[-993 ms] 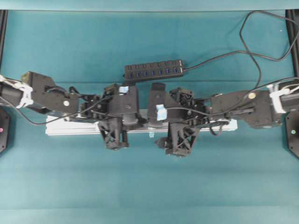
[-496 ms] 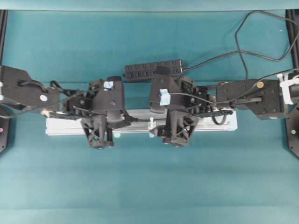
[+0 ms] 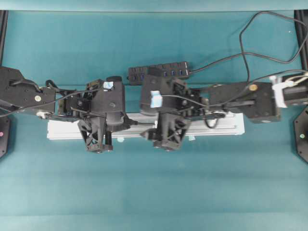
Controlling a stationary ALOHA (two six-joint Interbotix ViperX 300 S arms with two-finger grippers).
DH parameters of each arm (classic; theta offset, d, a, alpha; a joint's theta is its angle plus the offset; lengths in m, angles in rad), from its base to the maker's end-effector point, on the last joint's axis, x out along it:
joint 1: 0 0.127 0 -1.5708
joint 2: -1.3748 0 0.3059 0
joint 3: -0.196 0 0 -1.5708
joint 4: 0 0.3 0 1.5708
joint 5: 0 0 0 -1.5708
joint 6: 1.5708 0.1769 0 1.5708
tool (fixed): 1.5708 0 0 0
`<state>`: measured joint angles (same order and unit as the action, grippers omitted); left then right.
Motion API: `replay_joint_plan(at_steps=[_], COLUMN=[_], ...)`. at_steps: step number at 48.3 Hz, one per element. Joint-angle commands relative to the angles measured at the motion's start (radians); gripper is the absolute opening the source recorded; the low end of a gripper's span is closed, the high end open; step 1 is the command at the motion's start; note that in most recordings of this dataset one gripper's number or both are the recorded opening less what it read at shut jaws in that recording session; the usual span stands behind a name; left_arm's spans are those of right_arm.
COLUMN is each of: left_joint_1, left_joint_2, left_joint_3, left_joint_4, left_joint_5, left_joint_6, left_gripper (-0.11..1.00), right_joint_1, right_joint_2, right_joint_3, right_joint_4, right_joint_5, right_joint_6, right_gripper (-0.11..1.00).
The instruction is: Pass the USB cable through three rings with both arms.
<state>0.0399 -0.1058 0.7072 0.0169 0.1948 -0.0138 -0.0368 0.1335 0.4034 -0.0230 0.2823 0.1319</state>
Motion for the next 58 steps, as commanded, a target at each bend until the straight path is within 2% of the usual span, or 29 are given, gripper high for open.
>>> replay_joint_plan(at_steps=[1, 10, 15, 20, 25, 30, 35, 58], left_joint_1=[0.000, 0.000, 0.003, 0.003, 0.002, 0.002, 0.002, 0.020], left_joint_2=[-0.017, -0.015, -0.015, -0.017, -0.017, -0.017, -0.017, -0.021], left_joint_3=[-0.018, -0.020, -0.020, -0.017, -0.015, -0.014, -0.014, -0.009], left_joint_4=[0.002, 0.000, 0.002, 0.002, 0.000, 0.002, 0.002, 0.002], left_joint_5=[-0.005, -0.005, -0.005, -0.005, -0.005, -0.003, 0.000, -0.012], left_joint_6=[0.002, 0.002, 0.002, 0.002, 0.000, 0.000, -0.002, -0.015], left_gripper=[0.19, 0.19, 0.19, 0.19, 0.19, 0.19, 0.19, 0.19], right_joint_1=[0.005, 0.009, 0.011, 0.018, 0.021, 0.023, 0.023, 0.028], right_joint_2=[0.009, 0.037, 0.052, 0.061, 0.060, 0.060, 0.061, 0.060], right_joint_3=[-0.043, -0.075, -0.091, -0.104, -0.107, -0.107, -0.109, -0.107], right_joint_4=[-0.003, -0.014, -0.014, -0.014, -0.014, -0.014, -0.014, -0.012], right_joint_5=[-0.005, 0.014, 0.077, 0.147, 0.137, 0.092, 0.051, 0.049], right_joint_6=[0.000, -0.011, -0.028, -0.044, -0.060, -0.069, -0.069, -0.069], right_gripper=[0.88, 0.79, 0.60, 0.33, 0.09, -0.05, -0.09, -0.09])
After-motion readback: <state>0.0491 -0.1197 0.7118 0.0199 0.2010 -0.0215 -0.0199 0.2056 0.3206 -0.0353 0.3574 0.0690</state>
